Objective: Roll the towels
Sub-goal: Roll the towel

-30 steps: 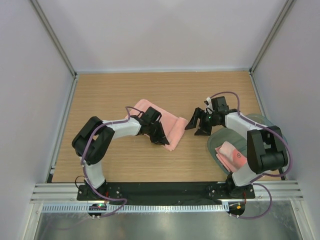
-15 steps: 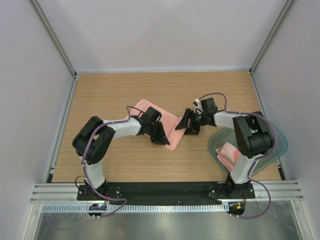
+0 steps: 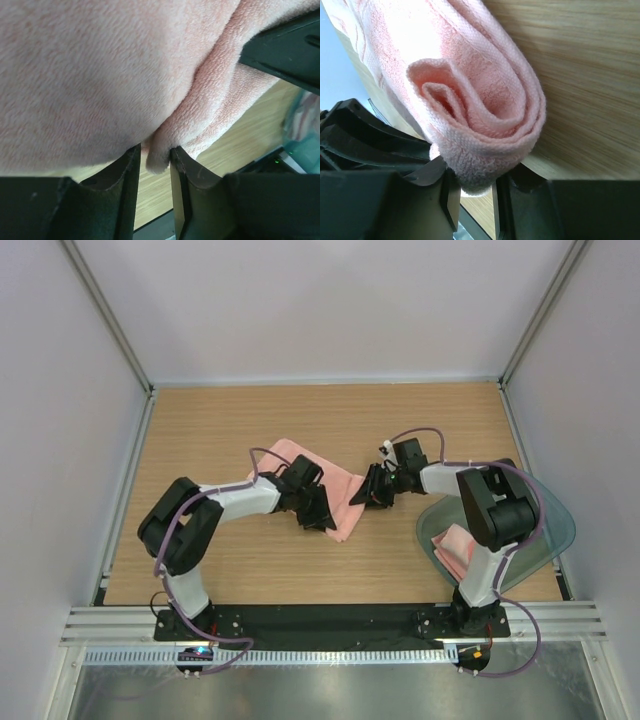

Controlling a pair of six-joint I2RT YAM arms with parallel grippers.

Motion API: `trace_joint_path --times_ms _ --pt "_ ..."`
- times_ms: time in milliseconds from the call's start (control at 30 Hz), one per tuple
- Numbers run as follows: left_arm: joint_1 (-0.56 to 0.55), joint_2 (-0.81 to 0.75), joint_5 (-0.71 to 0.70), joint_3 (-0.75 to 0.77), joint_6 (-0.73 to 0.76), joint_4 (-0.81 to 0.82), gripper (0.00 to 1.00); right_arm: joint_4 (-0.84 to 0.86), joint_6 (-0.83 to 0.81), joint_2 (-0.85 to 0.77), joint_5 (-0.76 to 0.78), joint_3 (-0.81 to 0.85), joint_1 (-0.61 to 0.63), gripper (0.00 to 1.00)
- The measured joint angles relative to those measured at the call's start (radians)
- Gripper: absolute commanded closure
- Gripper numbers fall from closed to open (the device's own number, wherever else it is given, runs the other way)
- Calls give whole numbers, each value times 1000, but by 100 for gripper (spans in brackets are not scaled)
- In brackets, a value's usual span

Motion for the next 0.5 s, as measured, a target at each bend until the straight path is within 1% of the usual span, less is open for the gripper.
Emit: trace_joint_path --times_ms 200,300,400,500 --pt "-12 -69 -159 0 64 -126 68 -78 -16 0 21 45 21 73" --pt "-18 -93 -220 0 87 -180 69 -109 -24 0 35 66 26 73" --pt "-20 -111 -304 -1 111 -280 71 -132 -38 0 53 82 18 73" --pt "-43 -141 -398 2 143 -353 67 -153 -47 0 64 95 13 73"
